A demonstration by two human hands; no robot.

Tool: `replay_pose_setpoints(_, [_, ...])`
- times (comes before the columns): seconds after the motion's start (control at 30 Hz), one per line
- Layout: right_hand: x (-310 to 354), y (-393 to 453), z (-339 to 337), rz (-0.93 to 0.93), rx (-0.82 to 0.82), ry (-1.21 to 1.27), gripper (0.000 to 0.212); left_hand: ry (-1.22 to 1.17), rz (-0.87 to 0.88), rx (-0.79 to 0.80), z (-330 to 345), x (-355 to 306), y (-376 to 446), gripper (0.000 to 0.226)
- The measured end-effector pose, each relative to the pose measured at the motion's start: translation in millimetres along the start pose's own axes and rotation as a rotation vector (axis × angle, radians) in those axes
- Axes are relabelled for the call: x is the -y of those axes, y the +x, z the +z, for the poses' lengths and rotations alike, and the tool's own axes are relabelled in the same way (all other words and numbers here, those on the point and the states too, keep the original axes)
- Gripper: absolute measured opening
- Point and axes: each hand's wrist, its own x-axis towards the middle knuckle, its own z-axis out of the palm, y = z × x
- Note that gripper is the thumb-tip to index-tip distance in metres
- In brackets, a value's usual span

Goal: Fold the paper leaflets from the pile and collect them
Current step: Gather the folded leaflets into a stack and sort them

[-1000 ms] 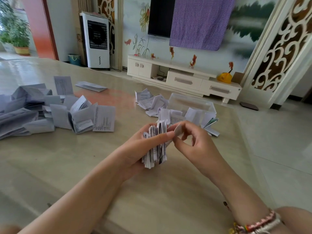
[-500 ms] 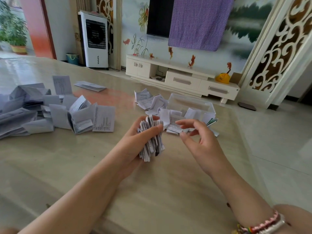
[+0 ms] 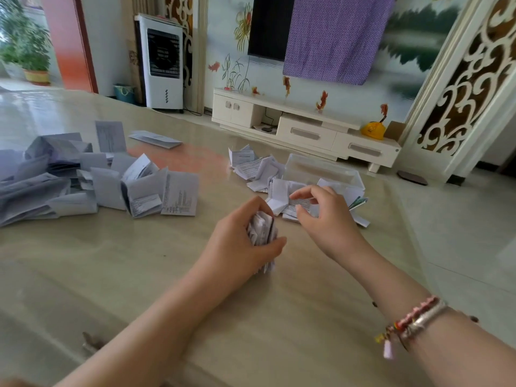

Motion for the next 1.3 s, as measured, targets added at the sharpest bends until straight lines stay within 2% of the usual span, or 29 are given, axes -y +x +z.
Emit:
replay_pose_setpoints(0.17, [-11,25,5,-0.061,-0.062,-0.156,0.017,0.021,0.059,0.052,3,2,-4,0.031])
replay_pose_setpoints(0.33, [-14,49,17,0.014,-0.102,-0.31,0.033,0.01,0.07,0.131,2,3,-3,0.033])
replay_pose_setpoints(0.43, [-15,59,25,-0.004,-0.096,-0.374,0.026,-0.005,0.081,0.12,1,2,0,0.029])
replay_pose_setpoints(0.5, [-15,63,29,-0.051,-0.122,-0.38,0.017,-0.086,0.013,0.067,-1,2,2,0.022])
replay_pose_setpoints(0.6, [-15,63,32,-0.102,-0.178,-0.317,0.006,-0.386,-0.198,-0.016,-9,3,9,0.02])
replay_pose_setpoints(0.73, [-13,58,29,-0.176,-0.241,-0.244,0.009,-0.784,-0.473,-0.045,-15,2,17,0.039])
replay_pose_setpoints(0.8, [-5,52,20,-0.21,-0.262,-0.043,0.007,-0.991,-0.575,-0.029,-18,0,18,0.048])
replay_pose_setpoints(0.9, [13,37,4,-0.126,-0.182,0.368,0.011,-1.193,-0.71,-0.047,-25,0,19,0.053])
replay_pose_setpoints(1.0, [31,21,-1,-0.027,-0.095,0.652,0.01,-1.294,-0.773,-0.045,-28,0,20,0.05])
replay_pose_setpoints(1.1, [45,6,6,-0.028,-0.009,0.766,0.01,-1.334,-0.754,0.036,-27,-2,19,0.043])
replay_pose_setpoints(1.3, [51,-13,22,-0.323,0.026,0.474,0.011,-1.342,-0.69,0.075,-28,-3,17,0.026])
